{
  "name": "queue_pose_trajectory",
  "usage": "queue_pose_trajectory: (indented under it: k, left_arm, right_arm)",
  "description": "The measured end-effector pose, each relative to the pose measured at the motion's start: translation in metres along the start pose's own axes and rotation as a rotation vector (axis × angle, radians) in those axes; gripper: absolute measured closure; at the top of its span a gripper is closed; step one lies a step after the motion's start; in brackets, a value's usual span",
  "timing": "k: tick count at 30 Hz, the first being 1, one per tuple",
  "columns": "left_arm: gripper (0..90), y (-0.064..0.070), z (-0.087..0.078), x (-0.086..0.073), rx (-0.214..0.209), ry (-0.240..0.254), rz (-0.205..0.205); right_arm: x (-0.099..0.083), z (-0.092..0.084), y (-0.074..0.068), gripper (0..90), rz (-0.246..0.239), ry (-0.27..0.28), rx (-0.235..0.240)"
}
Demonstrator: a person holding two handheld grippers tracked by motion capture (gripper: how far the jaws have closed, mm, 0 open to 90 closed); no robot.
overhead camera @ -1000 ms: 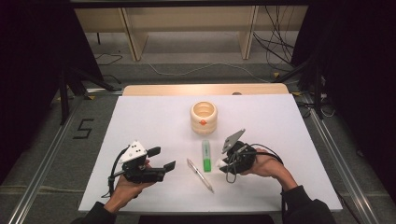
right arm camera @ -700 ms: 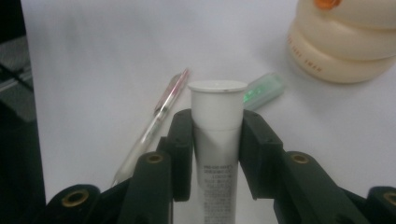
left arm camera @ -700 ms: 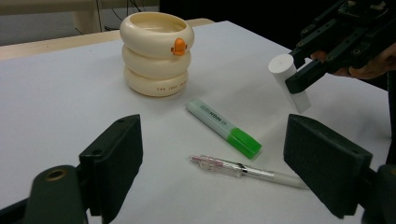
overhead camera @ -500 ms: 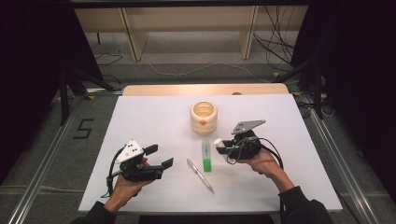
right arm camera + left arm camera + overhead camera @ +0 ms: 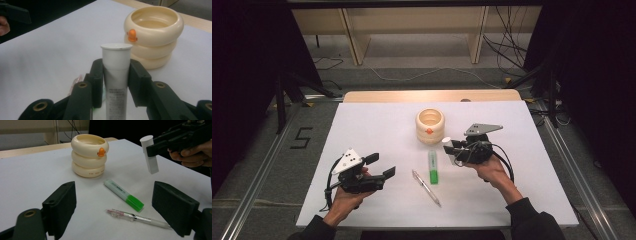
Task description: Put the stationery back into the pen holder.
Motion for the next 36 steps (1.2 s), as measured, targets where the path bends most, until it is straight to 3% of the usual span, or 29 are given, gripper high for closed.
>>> queue_pose_trajectory:
  k: [10,36]
  left_arm:
    - [19.3,0.000,-0.001,0.001,-0.002,0.007,-0.001]
    - [19.3,0.001,-0.001,0.002,-0.005,0.012,-0.001]
  right_arm:
    - [0.026,0.011,0.004,67.7,0.021,0.063,-0.026]
    - [0.087,0.031,0.009,67.6,0.060,0.136,-0.076]
Point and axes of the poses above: each handheld gripper's, and its own axes: z roughly forward along the jaws, x roughly out of its top, y roughly to its right, the point moved 10 cm from there along z, roughly forward along the jaws, and after that the axes turned 10 degrees about z, right-handed, at the moved point
